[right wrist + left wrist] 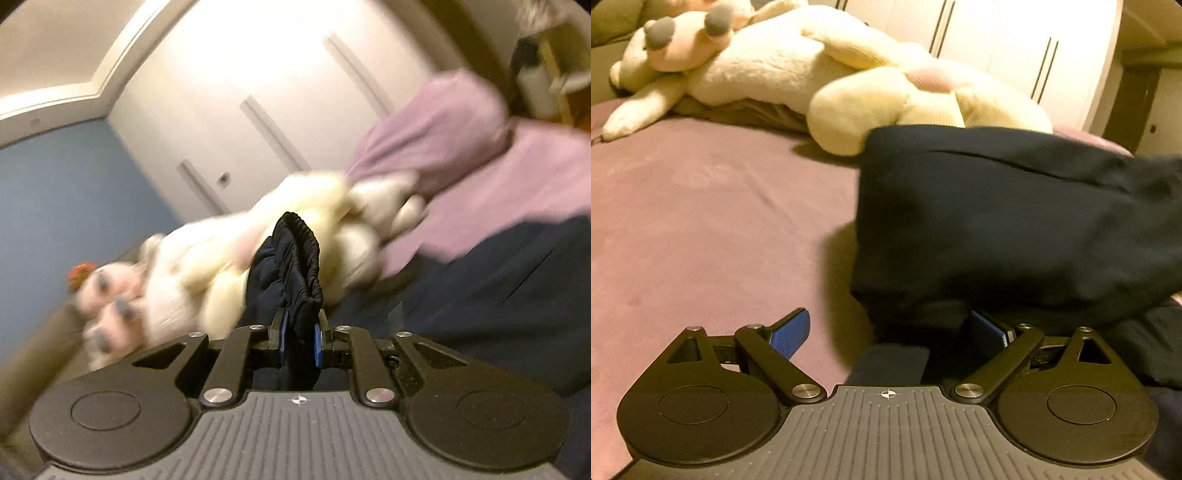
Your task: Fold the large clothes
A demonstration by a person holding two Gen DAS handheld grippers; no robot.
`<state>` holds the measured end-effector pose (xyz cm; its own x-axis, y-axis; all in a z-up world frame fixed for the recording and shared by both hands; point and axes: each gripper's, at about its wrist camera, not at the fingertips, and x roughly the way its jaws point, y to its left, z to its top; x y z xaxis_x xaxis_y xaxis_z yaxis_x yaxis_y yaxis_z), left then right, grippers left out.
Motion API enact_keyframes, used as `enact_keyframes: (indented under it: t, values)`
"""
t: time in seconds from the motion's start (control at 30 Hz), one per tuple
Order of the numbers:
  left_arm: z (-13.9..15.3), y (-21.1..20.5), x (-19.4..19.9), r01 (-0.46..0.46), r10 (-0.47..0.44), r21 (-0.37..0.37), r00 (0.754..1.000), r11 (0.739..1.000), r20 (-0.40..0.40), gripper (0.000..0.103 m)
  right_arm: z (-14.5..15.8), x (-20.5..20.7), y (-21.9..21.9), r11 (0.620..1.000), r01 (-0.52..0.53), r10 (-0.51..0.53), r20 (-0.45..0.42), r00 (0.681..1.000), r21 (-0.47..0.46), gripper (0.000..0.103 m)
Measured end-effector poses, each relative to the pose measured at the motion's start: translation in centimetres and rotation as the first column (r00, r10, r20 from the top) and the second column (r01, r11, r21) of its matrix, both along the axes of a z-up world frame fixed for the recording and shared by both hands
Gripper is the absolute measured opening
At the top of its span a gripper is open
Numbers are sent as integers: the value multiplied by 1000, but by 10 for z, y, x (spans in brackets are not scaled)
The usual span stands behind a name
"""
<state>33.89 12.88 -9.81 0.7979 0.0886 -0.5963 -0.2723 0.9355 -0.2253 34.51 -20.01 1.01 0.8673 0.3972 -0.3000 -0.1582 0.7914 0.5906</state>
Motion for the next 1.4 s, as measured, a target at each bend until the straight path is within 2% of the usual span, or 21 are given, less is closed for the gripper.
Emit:
enact_keyframes:
  t: [0.1,0.2,0.37,0.47,0.57,0.63,0.7,0.77,0.8,0.83,0.87,0.97,1.0,1.07,1.13,1.2,1.27,1.33,1.4]
  values:
    - [-11,-11,14,23,-24,-18,998,1000,-55,93,-8,4,-33,991,125,-127,-36,991,-48,13]
    - [-20,-21,20,50,-49,17,995,999,-89,93,-32,14,-53,958,236,-255,-103,962,-165,13]
    - [-22,-18,23,42,-38,33,994,999,-103,93,-82,38,-75,918,245,-331,-265,906,-311,13]
    - [-19,-12,24,30,-24,54,995,998,-100,94,-84,39,-81,906,247,-339,-239,910,-344,13]
    - [-19,-16,25,51,-43,76,994,996,-104,94,-72,39,-85,851,332,-416,-138,899,-407,13]
    - [-20,-21,24,60,-50,108,994,992,-99,94,-72,46,-88,836,352,-431,-106,896,-421,13]
    - [-21,-21,24,62,-51,109,993,992,-103,94,-81,55,-93,846,319,-406,-130,904,-427,17]
    - [-22,-20,25,56,-46,94,993,994,-106,94,-89,60,-100,862,271,-389,-215,896,-429,22]
    - [-22,-20,27,57,-47,86,993,995,-110,94,-92,54,-108,877,276,-386,-235,892,-393,24]
    - [-22,-20,28,58,-49,84,993,995,-111,94,-96,50,-113,898,286,-377,-249,892,-336,35]
    - [-21,-21,30,58,-48,87,993,994,-110,94,-100,45,-119,916,286,-362,-272,892,-282,40]
    - [-16,-24,36,52,-42,103,994,993,-102,94,-114,40,-119,944,262,-315,-316,895,-201,38]
    - [-14,-24,39,35,-24,120,995,992,-95,95,-116,39,-117,944,255,-312,-315,896,-211,37]
    - [-10,-22,42,1,12,159,996,987,-85,97,-114,44,-107,937,224,-304,-314,899,-267,24]
    - [-10,-20,43,-22,37,191,996,981,-76,98,-104,45,-101,940,190,-275,-299,914,-282,19]
    - [-12,-18,41,-9,23,184,997,983,-78,98,-91,42,-105,966,180,-224,-259,940,-183,18]
    - [-16,-19,38,19,-3,180,996,984,-88,98,-82,35,-114,977,194,-209,-209,955,-92,18]
    - [-18,-22,35,52,-33,193,994,980,-102,98,-83,32,-115,966,223,-248,-215,945,-132,18]
    - [-16,-21,29,77,-56,194,992,978,-113,97,-96,37,-109,941,216,-287,-274,918,-260,21]
